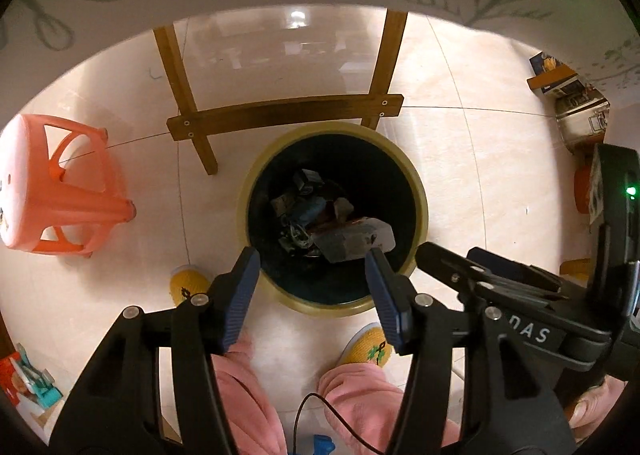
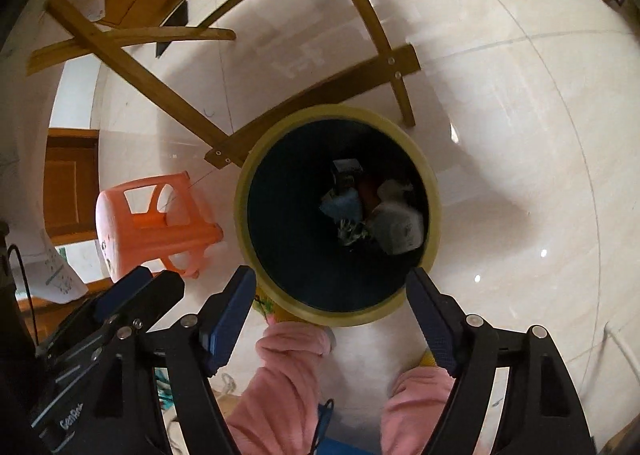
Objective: Collect trash
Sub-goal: 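Open both tools to drop the mask and wrapper into the bin, then raise both open tools back toward the table items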
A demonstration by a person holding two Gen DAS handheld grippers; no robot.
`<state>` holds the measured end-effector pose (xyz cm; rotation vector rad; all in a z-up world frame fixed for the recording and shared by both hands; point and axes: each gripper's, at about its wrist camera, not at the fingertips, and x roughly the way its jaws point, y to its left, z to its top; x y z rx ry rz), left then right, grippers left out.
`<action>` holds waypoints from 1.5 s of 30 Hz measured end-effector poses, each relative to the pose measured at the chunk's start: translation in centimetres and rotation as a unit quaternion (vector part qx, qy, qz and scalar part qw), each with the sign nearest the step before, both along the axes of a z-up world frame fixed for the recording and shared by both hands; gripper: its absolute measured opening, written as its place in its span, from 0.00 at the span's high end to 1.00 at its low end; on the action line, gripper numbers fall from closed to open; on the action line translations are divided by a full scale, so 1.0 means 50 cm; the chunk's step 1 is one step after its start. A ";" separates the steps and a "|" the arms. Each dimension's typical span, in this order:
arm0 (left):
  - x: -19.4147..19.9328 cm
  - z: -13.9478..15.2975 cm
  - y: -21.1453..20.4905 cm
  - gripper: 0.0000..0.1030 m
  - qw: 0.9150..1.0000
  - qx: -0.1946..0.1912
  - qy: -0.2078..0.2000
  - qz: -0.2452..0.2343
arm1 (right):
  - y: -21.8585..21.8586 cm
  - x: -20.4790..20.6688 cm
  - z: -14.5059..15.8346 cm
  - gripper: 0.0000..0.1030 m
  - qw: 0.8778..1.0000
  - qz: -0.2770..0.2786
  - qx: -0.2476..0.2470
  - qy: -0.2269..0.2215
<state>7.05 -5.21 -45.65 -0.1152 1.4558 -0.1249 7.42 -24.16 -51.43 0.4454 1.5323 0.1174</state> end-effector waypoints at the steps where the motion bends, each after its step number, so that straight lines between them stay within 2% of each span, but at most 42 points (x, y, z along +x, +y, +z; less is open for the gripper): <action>1: -0.002 0.004 0.002 0.50 1.000 0.000 0.000 0.000 | 0.001 -0.002 0.010 0.24 1.000 0.002 -0.002 -0.007; 8: -0.023 0.063 0.014 0.50 1.000 0.002 -0.010 0.001 | 0.009 -0.030 0.100 0.24 0.999 0.001 -0.010 -0.043; 16: -0.065 0.212 0.016 0.50 0.999 0.005 -0.035 0.010 | 0.009 -0.073 0.269 0.24 0.996 -0.006 -0.013 -0.087; 21: -0.098 0.359 0.017 0.50 0.998 0.002 -0.063 0.019 | 0.007 -0.098 0.402 0.24 0.994 0.002 -0.007 -0.112; 32: -0.145 0.681 0.019 0.50 0.989 0.010 -0.144 0.041 | -0.008 -0.155 0.755 0.24 0.978 0.053 0.002 -0.201; 38: -0.142 0.839 0.028 0.50 0.978 0.023 -0.201 0.056 | -0.016 -0.158 0.883 0.24 0.966 0.082 -0.001 -0.245; 43: -0.122 0.925 0.021 0.50 0.969 0.033 -0.238 0.053 | -0.030 -0.140 0.981 0.24 0.956 0.088 0.002 -0.281; 45: -0.107 0.958 0.013 0.50 0.966 0.034 -0.251 0.047 | -0.031 -0.128 1.001 0.24 0.952 0.085 0.002 -0.293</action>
